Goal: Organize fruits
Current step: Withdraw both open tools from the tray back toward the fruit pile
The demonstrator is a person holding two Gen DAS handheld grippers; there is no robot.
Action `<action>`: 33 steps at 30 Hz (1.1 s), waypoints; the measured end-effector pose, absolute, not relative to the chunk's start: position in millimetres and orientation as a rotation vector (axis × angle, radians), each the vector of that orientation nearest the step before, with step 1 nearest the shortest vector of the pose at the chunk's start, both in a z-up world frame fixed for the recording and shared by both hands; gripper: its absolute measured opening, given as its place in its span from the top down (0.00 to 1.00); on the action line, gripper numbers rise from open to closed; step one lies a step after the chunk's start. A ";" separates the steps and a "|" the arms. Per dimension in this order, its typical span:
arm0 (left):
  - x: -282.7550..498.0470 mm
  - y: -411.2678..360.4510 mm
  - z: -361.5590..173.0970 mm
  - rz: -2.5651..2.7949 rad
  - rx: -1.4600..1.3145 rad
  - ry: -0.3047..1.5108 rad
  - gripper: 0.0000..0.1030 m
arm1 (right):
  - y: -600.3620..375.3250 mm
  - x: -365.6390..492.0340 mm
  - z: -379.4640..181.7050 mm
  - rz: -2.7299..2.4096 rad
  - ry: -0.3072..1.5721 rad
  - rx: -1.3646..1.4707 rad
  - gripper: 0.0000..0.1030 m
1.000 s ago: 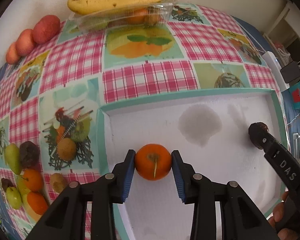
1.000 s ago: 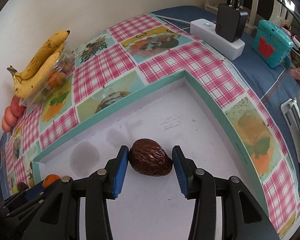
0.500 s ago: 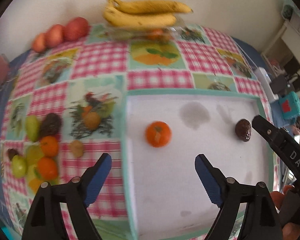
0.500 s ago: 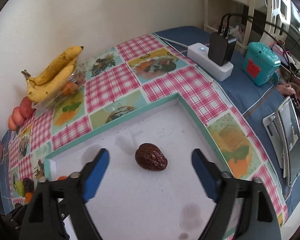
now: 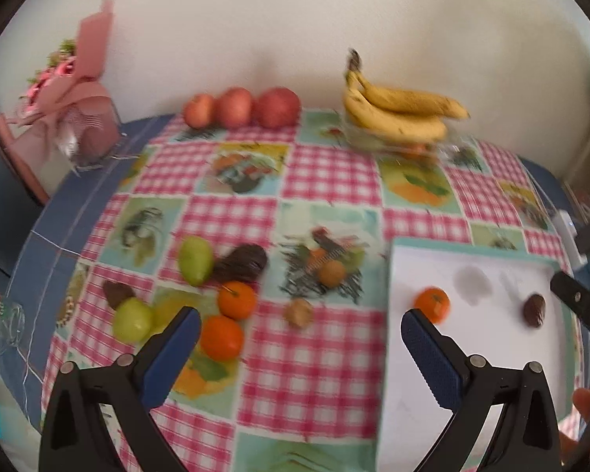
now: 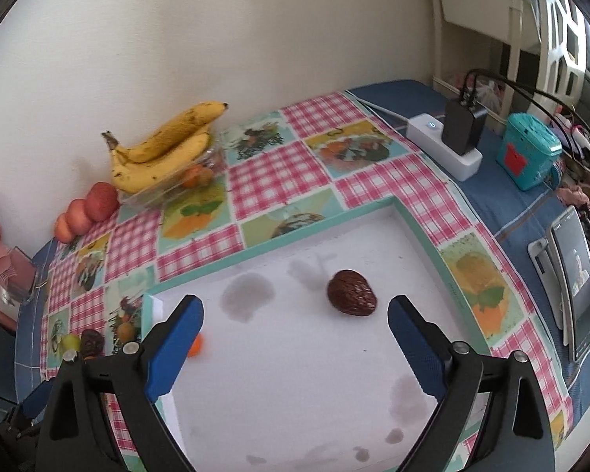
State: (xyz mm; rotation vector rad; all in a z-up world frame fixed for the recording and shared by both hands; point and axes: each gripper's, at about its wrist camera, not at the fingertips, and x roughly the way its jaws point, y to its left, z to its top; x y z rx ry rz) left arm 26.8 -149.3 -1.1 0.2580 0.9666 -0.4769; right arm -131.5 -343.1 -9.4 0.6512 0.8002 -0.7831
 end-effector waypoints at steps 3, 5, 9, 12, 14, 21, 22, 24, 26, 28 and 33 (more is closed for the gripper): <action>32.7 -138.9 1.6 -0.461 0.241 0.931 0.00 | -338.3 -124.9 -9.6 -0.780 0.803 0.625 0.08; 35.8 -133.8 1.8 -0.452 0.235 0.930 0.00 | -334.4 -120.4 -11.4 -0.767 0.797 0.604 0.08; 42.9 -124.1 1.7 -0.422 0.229 0.918 0.00 | -324.8 -110.5 -13.3 -0.742 0.789 0.558 0.08; 47.7 -117.6 2.7 -0.407 0.231 0.904 0.00 | -315.7 -105.2 -12.3 -0.709 0.764 0.525 0.08; 51.4 -113.4 2.1 -0.399 0.233 0.904 0.00 | -308.5 -100.2 -11.4 -0.684 0.752 0.503 0.08; 66.4 -95.9 5.4 -0.352 0.231 0.882 0.00 | -290.1 -80.4 -21.5 -0.615 0.850 0.475 0.08; 68.6 -92.9 5.3 -0.346 0.227 0.881 0.00 | -285.4 -76.7 -23.9 -0.605 0.862 0.456 0.08; 73.8 -85.5 6.0 -0.328 0.226 0.875 0.00 | -279.3 -71.3 -27.1 -0.603 0.885 0.441 0.08; 79.0 -78.7 7.0 -0.311 0.231 0.864 0.00 | -273.7 -68.1 -28.8 -0.588 0.888 0.446 0.08; 84.0 -71.6 8.1 -0.301 0.228 0.859 0.00 | -271.5 -62.9 -31.6 -0.567 0.900 0.466 0.08; 100.0 -50.0 9.3 -0.289 0.163 0.872 0.00 | -257.8 -52.7 -31.3 -0.525 0.887 0.426 0.08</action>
